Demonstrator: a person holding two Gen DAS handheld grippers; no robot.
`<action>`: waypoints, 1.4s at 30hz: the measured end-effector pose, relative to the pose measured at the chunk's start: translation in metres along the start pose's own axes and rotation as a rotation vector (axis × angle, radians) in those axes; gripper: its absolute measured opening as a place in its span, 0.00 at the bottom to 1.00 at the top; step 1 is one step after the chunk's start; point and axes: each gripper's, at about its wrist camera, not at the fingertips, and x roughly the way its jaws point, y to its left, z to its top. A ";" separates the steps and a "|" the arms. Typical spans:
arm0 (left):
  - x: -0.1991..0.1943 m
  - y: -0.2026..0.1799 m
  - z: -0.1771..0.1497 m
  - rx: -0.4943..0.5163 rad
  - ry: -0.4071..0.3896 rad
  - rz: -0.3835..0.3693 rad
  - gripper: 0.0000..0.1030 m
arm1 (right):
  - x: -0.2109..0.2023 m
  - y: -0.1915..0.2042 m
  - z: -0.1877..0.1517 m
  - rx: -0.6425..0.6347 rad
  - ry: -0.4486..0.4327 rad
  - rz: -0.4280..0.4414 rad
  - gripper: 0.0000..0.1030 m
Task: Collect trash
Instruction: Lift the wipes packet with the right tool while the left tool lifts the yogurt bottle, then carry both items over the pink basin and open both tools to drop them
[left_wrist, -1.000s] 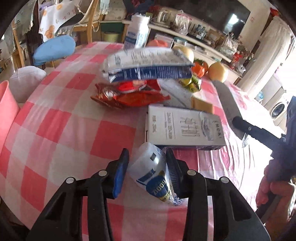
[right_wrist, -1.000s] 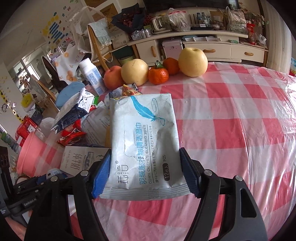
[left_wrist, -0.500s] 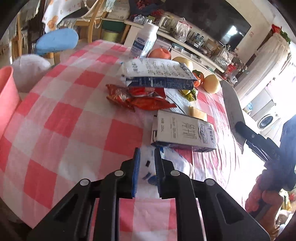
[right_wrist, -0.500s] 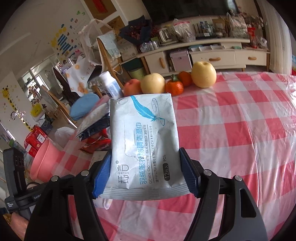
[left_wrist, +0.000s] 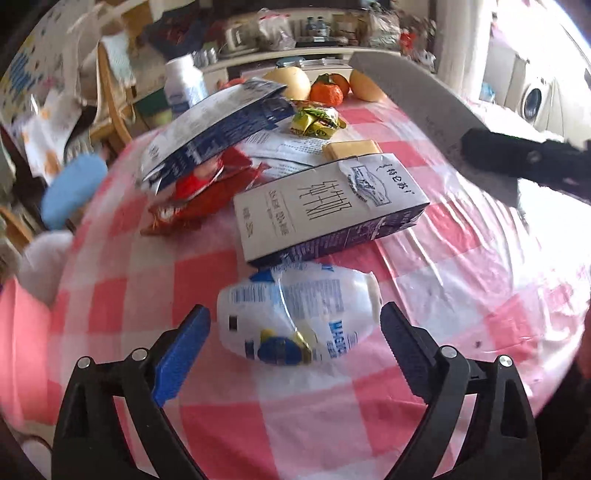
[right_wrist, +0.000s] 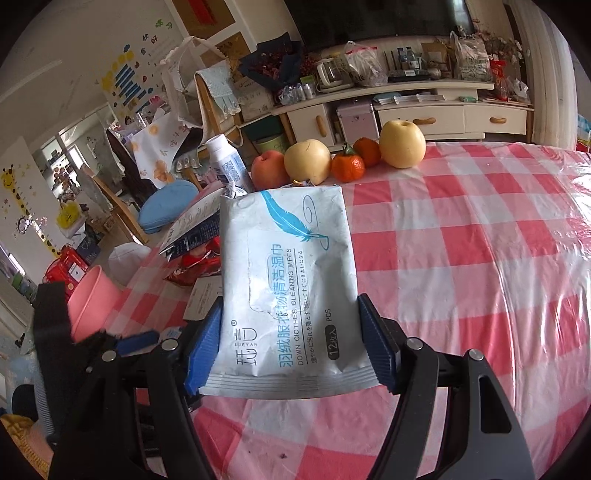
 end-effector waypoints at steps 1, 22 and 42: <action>0.003 -0.001 0.001 0.001 0.006 0.011 0.90 | -0.001 -0.001 0.000 0.001 -0.001 -0.002 0.68; 0.020 0.006 0.009 -0.219 0.027 -0.122 0.91 | -0.011 0.013 -0.009 -0.017 -0.015 0.011 0.68; 0.014 0.007 0.011 -0.240 -0.012 -0.095 0.91 | -0.005 0.017 -0.008 -0.029 0.002 0.017 0.68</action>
